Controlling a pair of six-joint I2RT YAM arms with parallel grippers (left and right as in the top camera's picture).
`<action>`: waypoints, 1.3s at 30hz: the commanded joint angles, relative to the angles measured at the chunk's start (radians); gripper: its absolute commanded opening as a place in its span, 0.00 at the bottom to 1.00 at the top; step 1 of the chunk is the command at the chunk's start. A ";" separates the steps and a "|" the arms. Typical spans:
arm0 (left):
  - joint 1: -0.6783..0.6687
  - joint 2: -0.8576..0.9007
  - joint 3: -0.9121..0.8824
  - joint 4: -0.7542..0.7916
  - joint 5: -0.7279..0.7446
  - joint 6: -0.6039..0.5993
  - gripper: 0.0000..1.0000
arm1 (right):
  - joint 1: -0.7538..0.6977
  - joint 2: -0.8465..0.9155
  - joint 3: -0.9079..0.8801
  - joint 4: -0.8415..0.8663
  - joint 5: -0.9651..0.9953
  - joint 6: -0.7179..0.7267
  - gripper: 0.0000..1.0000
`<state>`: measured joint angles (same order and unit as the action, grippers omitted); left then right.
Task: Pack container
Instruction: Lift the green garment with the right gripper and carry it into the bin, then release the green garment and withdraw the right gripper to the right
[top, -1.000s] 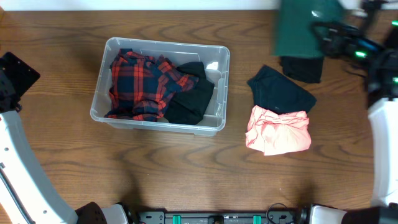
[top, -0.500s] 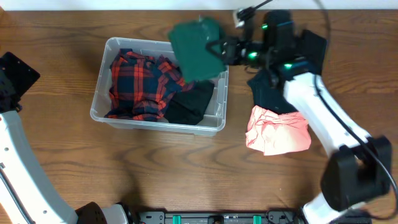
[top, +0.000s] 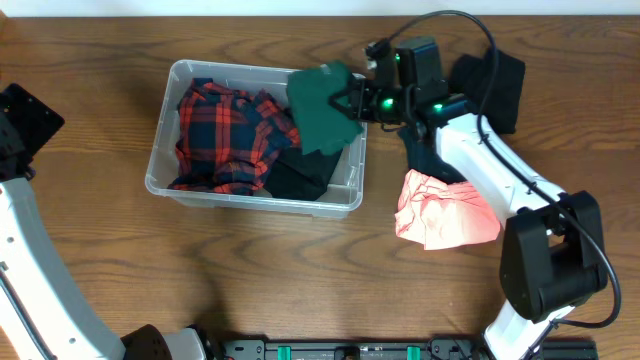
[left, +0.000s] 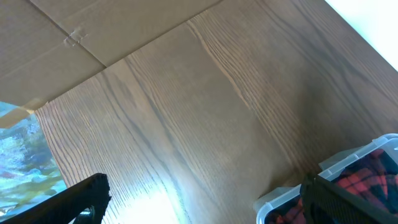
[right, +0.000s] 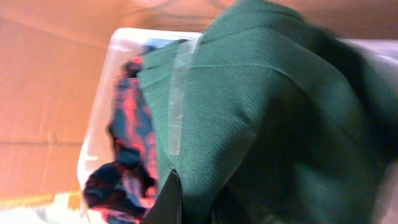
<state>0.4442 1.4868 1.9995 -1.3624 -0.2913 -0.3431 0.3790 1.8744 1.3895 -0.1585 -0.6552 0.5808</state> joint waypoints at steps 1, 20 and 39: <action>0.004 0.006 0.007 -0.003 -0.010 -0.003 0.98 | 0.036 -0.022 0.012 0.053 -0.114 -0.108 0.01; 0.004 0.006 0.007 -0.003 -0.010 -0.003 0.98 | 0.104 -0.028 0.029 -0.157 0.275 -0.077 0.01; 0.004 0.006 0.007 -0.003 -0.010 -0.003 0.98 | 0.085 -0.120 0.135 -0.164 0.427 -0.203 0.52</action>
<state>0.4442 1.4868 1.9995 -1.3624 -0.2916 -0.3428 0.4801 1.8488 1.4502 -0.2996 -0.2333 0.4351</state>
